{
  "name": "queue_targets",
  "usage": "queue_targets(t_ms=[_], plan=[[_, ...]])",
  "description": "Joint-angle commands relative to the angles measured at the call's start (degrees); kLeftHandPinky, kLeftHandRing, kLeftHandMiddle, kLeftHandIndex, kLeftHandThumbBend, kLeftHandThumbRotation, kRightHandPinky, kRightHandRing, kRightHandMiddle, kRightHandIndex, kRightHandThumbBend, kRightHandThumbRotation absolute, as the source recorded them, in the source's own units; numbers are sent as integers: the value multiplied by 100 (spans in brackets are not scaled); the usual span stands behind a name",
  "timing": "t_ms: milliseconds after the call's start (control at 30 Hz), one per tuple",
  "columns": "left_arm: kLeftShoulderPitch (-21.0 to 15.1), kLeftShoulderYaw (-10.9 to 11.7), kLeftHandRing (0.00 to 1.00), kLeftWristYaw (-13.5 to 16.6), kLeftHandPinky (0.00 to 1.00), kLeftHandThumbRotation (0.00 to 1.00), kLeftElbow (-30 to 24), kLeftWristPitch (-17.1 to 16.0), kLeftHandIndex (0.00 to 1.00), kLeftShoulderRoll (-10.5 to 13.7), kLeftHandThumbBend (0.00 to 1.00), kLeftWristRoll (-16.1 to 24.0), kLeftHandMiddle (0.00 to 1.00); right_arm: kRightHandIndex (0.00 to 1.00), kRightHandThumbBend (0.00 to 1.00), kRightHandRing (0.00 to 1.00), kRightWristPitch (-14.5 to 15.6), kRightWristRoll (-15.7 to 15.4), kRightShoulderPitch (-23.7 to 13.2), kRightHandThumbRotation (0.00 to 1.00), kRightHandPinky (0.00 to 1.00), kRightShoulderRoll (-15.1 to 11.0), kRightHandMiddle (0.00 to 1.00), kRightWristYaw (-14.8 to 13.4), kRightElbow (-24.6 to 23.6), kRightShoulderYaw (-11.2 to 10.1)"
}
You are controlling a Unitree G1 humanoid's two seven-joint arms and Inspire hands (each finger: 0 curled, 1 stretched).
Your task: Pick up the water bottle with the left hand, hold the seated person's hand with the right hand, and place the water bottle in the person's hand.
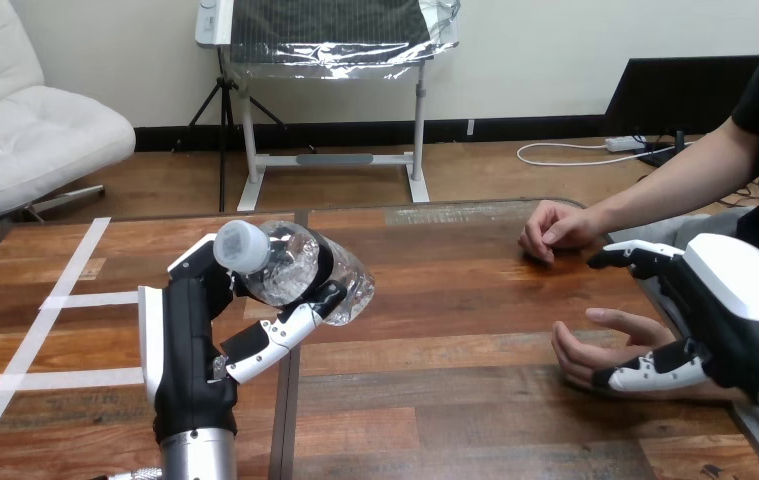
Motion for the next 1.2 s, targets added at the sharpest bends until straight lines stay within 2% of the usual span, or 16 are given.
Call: queue_targets(t_ms=[0,233,667,900,1167], plan=[[-190,-26,42,9,42,0,-389,-43,48,-47,63,48,44,80,86,83,214,-111,-515,0,73,-385,85,273,-28,-33],[-193,-11,42,-1,42,0,-369,-73,49,-56,63,22,44,82,84,85,440,-186,-647,0,76,-604,87,635,13,31],[-211,5,42,-10,42,0,-243,-186,49,-40,63,6,43,83,85,86,550,-532,-869,0,75,-926,88,831,317,223],[-176,-7,42,-69,42,0,-273,-163,49,-40,63,-42,44,85,83,89,714,-695,-1054,1,77,-1106,90,1129,522,393],[-147,0,42,-55,42,0,-298,-149,49,-33,62,11,44,87,81,91,684,-742,-1254,4,82,-1238,92,1337,839,536]])
